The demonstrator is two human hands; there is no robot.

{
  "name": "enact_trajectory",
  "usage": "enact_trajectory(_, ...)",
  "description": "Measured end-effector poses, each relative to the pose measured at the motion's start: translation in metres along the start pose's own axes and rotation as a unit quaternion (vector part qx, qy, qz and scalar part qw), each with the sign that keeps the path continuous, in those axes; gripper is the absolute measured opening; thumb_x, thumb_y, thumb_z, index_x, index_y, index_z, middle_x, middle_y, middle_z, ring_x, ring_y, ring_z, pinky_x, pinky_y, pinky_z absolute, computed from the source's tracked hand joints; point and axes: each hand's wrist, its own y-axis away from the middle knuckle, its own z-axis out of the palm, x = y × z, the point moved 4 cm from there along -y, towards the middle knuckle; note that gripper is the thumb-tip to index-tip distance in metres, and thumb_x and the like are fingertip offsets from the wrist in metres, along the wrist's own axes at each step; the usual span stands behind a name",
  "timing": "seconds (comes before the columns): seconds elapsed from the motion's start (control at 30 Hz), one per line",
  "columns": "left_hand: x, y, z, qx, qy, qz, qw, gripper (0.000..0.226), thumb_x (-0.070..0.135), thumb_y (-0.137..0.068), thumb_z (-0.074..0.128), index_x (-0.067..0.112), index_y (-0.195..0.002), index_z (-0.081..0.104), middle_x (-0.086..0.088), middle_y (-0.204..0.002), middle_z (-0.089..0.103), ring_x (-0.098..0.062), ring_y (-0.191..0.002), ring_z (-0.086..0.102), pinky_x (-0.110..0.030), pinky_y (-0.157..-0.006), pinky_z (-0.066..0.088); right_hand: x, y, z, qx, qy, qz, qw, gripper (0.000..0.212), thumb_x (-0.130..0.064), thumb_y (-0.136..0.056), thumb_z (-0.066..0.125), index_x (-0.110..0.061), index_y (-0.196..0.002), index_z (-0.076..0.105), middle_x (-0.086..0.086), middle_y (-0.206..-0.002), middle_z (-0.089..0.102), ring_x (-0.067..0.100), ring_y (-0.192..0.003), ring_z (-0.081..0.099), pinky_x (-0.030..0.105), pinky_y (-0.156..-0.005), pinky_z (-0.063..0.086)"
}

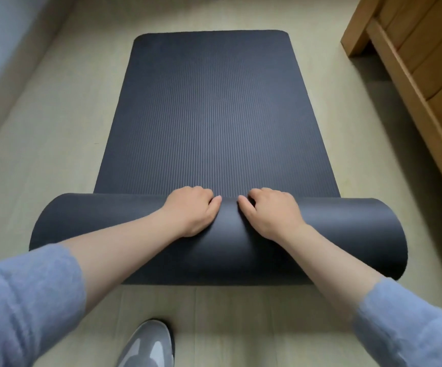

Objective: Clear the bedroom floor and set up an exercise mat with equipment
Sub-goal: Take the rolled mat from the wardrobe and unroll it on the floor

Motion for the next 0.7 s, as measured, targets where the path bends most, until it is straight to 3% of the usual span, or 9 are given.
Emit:
enact_trajectory(0.13,-0.002,-0.004,0.006,0.013,-0.018,-0.007,1.0,0.047,0.045,-0.098,0.02,0.014,-0.093,0.056,-0.013,-0.111,0.062,-0.035,-0.106,0.056,-0.042,-0.088,0.044,0.0,-0.014,0.009,-0.036,-0.016,0.028,0.999,0.058,-0.055,-0.098,0.023,-0.015,-0.102,0.065,0.009,-0.109,0.068,0.031,-0.108,0.06,0.039,-0.086,0.04)
enact_trajectory(0.23,0.001,0.007,0.004,0.005,-0.012,-0.003,1.0,0.038,0.046,-0.098,0.02,0.02,-0.085,0.044,-0.015,-0.112,0.061,-0.036,-0.107,0.055,-0.042,-0.087,0.043,-0.001,-0.013,0.008,-0.056,-0.032,0.034,0.997,0.061,-0.056,-0.098,0.021,-0.016,-0.101,0.067,0.009,-0.11,0.068,0.031,-0.109,0.059,0.039,-0.086,0.042)
enact_trajectory(0.37,0.007,0.031,0.001,0.029,-0.022,-0.012,0.999,0.048,0.048,-0.097,0.021,0.015,-0.092,0.055,-0.014,-0.111,0.063,-0.035,-0.105,0.057,-0.041,-0.084,0.043,-0.01,0.023,0.002,0.024,-0.016,0.016,0.999,0.051,-0.049,-0.098,0.027,-0.014,-0.084,0.061,0.01,-0.093,0.069,0.033,-0.094,0.062,0.039,-0.076,0.039)
enact_trajectory(0.47,0.014,0.042,0.008,0.033,-0.018,-0.017,0.999,0.046,0.049,-0.097,0.021,0.017,-0.087,0.052,-0.013,-0.108,0.063,-0.034,-0.103,0.057,-0.039,-0.08,0.041,-0.017,0.061,0.001,0.094,-0.011,0.018,0.995,0.043,-0.047,-0.094,0.028,-0.019,-0.074,0.052,0.003,-0.081,0.066,0.028,-0.083,0.061,0.038,-0.077,0.039)
enact_trajectory(0.7,0.019,0.049,0.023,0.014,-0.01,0.006,1.0,0.045,0.05,-0.097,0.02,0.019,-0.082,0.048,-0.01,-0.103,0.064,-0.031,-0.098,0.058,-0.038,-0.081,0.044,-0.017,0.105,0.015,0.096,0.007,-0.017,0.995,0.045,-0.05,-0.092,0.022,-0.018,-0.091,0.054,-0.002,-0.094,0.06,0.023,-0.096,0.056,0.038,-0.087,0.037)
